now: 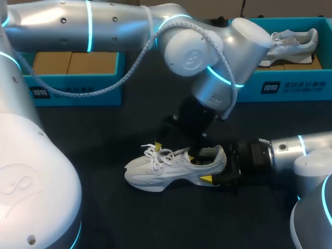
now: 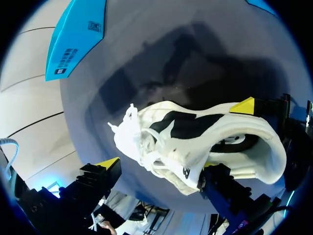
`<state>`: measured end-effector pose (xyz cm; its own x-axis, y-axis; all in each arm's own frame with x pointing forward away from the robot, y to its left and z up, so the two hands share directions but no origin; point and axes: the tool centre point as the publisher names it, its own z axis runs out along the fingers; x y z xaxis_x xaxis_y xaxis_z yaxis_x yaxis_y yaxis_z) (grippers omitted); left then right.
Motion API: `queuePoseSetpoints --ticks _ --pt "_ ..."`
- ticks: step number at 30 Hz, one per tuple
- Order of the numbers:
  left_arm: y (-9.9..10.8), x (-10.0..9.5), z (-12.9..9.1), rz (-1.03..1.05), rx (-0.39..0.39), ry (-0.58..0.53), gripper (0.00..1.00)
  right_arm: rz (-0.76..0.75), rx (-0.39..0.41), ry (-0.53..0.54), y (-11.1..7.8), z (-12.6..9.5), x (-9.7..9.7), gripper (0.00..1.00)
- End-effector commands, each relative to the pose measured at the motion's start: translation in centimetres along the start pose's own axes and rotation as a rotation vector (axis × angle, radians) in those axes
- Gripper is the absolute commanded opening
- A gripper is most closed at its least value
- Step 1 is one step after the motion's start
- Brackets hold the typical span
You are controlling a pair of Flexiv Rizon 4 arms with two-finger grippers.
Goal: Take the shoe out of the shoebox, open the shoe tongue, remove and reinsert the insole, then place the shoe into the shoebox
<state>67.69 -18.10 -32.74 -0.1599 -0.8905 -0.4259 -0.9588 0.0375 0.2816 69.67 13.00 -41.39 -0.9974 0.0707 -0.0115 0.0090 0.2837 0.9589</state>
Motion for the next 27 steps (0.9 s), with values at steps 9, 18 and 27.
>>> queuePoseSetpoints --ticks 9,18,27 --pt "0.4 -0.7 -0.3 0.029 0.006 0.100 0.67 0.001 0.006 0.002 0.2 0.1 0.0 0.00" --pt "-0.1 1.2 -1.0 0.079 -0.007 0.143 0.44 0.001 0.006 0.002 0.2 0.1 0.0 0.00" --pt "0.1 2.1 -1.6 0.110 0.006 0.155 0.25 0.001 0.006 0.002 0.2 0.1 0.0 0.00"
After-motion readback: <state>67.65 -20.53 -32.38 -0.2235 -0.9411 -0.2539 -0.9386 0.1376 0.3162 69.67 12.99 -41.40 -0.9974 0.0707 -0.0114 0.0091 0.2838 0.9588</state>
